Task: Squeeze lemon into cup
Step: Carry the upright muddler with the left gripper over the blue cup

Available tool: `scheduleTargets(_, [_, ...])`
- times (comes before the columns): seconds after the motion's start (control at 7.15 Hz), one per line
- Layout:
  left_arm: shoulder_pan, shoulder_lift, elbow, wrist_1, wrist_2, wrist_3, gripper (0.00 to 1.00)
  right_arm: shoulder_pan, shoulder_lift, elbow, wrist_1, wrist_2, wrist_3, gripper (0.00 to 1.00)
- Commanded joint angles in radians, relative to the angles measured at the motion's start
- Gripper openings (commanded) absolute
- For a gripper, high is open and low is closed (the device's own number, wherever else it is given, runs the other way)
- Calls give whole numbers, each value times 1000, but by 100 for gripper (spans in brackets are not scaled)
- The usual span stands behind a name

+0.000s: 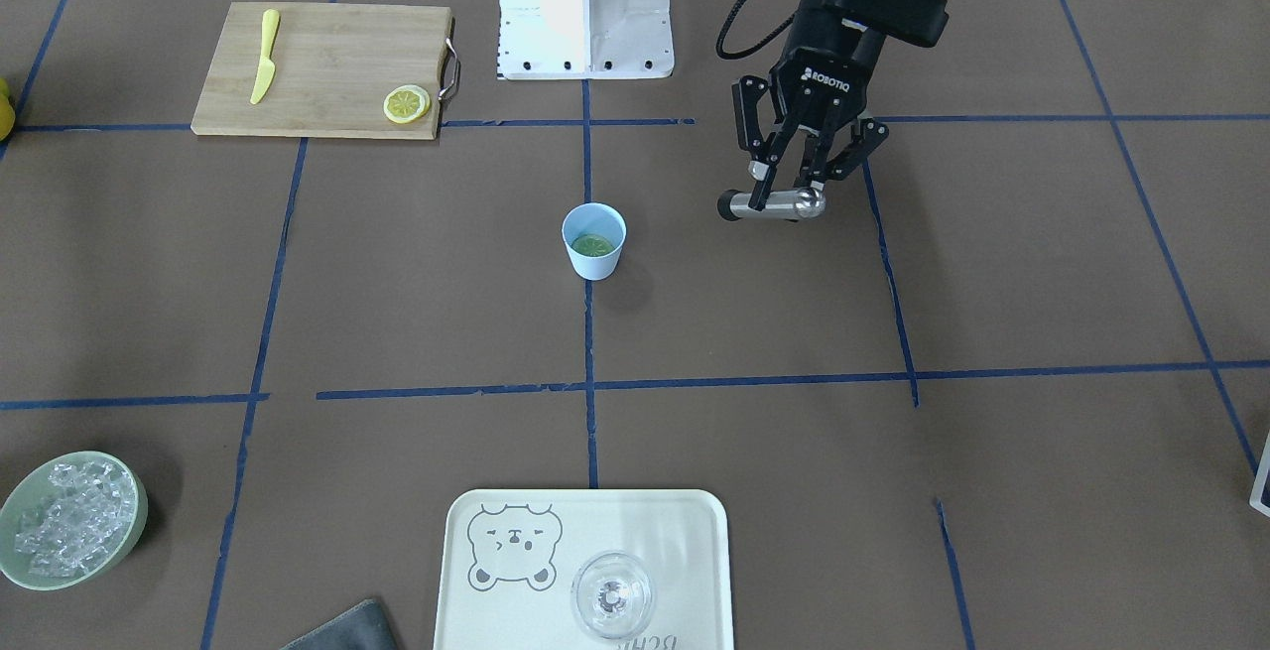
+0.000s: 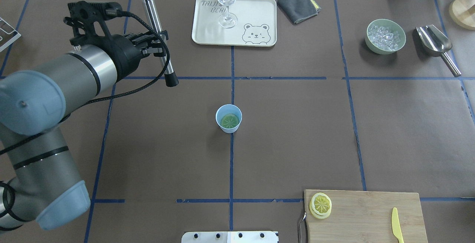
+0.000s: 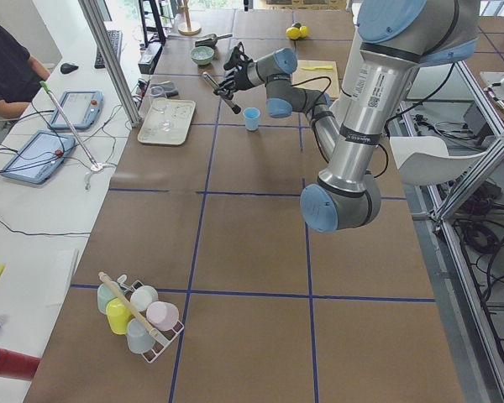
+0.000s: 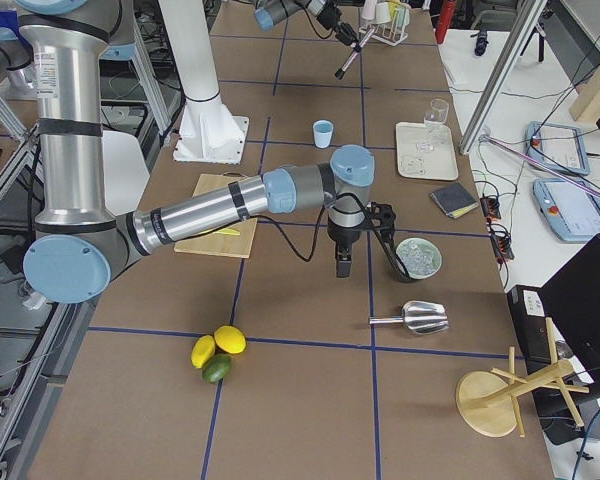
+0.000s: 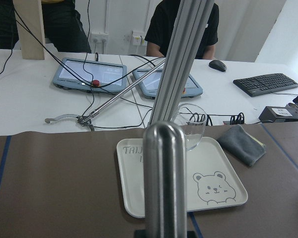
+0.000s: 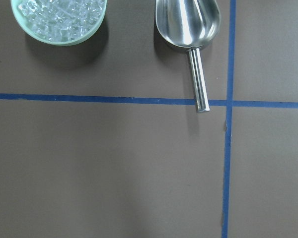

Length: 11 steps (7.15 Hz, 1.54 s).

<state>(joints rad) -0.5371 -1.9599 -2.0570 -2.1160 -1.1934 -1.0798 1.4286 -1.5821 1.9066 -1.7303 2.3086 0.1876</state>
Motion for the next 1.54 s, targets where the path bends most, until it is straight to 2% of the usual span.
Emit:
scheduleTargets(0.0, [98, -45, -2, -8, 139, -35, 0, 105, 5, -105, 0, 55, -189, 100])
scheduleTargets(0.14, [117, -57, 6, -19, 171, -32, 0, 130, 7, -141, 1, 74, -203, 100])
scheduleTargets(0.28, [159, -83, 12, -21, 245, -26, 0, 157, 10, -185, 3, 127, -220, 100])
scheduleTargets(0.42, [195, -97, 24, -45, 302, -20, 0, 180, 16, -226, 52, 132, -243, 100])
scheduleTargets(0.56, [231, -103, 75, -92, 364, -20, 0, 214, 17, -303, 128, 134, -272, 100])
scheduleTargets(0.7, [261, -120, 133, -125, 414, 6, 0, 216, 17, -331, 170, 134, -270, 100])
scheduleTargets(0.98, [279, -132, 205, -221, 436, 107, 0, 216, 16, -333, 170, 134, -266, 100])
scheduleTargets(1.12, [304, -145, 231, -225, 498, 110, 0, 216, 16, -333, 172, 134, -266, 100])
scheduleTargets(1.4, [322, -157, 254, -225, 558, 110, 0, 216, 19, -331, 172, 134, -266, 100])
